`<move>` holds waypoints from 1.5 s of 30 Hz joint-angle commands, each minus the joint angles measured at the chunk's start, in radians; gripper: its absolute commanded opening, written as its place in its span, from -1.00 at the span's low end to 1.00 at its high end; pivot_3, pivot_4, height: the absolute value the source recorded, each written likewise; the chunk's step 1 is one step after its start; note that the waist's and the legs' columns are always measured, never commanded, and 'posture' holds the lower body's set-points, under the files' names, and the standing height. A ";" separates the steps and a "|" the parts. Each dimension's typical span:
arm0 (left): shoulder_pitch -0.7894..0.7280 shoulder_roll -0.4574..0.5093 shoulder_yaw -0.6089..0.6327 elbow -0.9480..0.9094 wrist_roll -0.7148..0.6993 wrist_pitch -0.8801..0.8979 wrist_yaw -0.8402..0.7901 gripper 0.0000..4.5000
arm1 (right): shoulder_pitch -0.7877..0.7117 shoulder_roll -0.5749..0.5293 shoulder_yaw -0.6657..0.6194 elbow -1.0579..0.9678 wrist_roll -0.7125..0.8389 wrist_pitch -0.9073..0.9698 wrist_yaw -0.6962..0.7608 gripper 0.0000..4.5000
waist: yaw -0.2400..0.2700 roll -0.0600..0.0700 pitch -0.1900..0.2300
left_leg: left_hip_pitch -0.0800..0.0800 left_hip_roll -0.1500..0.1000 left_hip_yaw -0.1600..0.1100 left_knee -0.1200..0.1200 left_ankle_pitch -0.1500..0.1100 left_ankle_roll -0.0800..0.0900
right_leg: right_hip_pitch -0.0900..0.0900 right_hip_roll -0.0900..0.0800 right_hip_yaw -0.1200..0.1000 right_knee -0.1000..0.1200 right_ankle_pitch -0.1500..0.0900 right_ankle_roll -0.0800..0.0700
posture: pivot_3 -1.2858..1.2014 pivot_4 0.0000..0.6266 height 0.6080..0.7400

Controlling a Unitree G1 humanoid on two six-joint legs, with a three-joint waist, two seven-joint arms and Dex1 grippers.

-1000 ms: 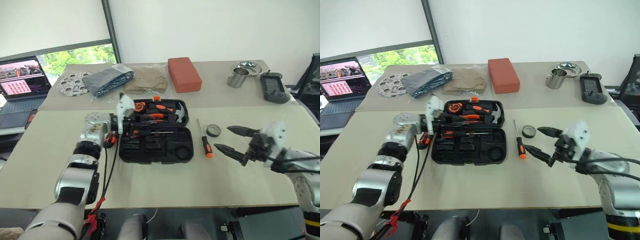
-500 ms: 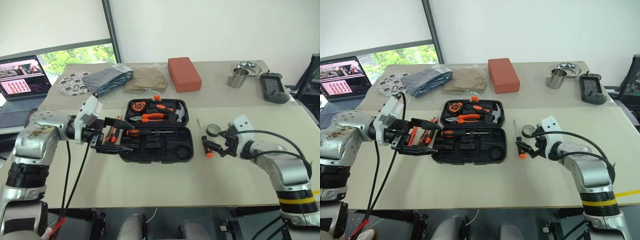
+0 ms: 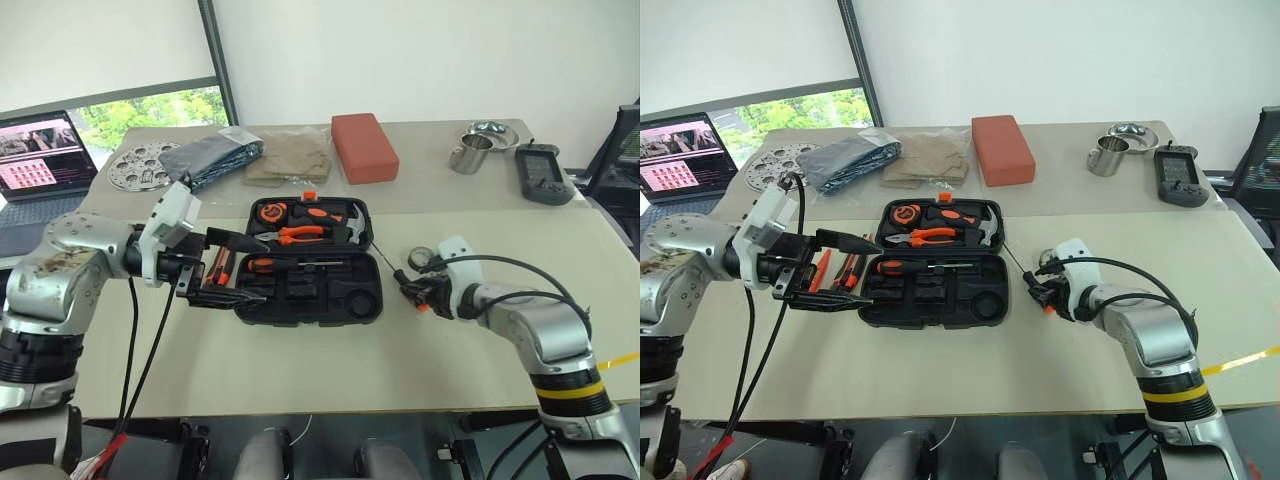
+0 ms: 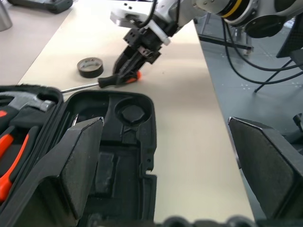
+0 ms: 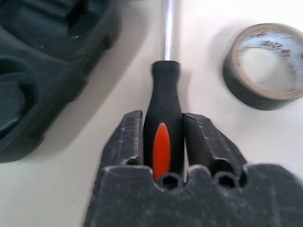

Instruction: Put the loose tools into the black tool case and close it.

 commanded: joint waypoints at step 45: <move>0.682 0.058 0.600 -0.410 -0.270 0.172 0.375 1.00 | -0.598 0.165 0.482 0.952 -0.496 -1.288 0.624 -0.60 | -0.019 -0.003 0.002 | 0.007 0.006 0.020 -0.004 -0.001 -0.002 | -0.010 0.000 0.017 0.006 0.001 -0.006 | 0.03 -0.52 1.00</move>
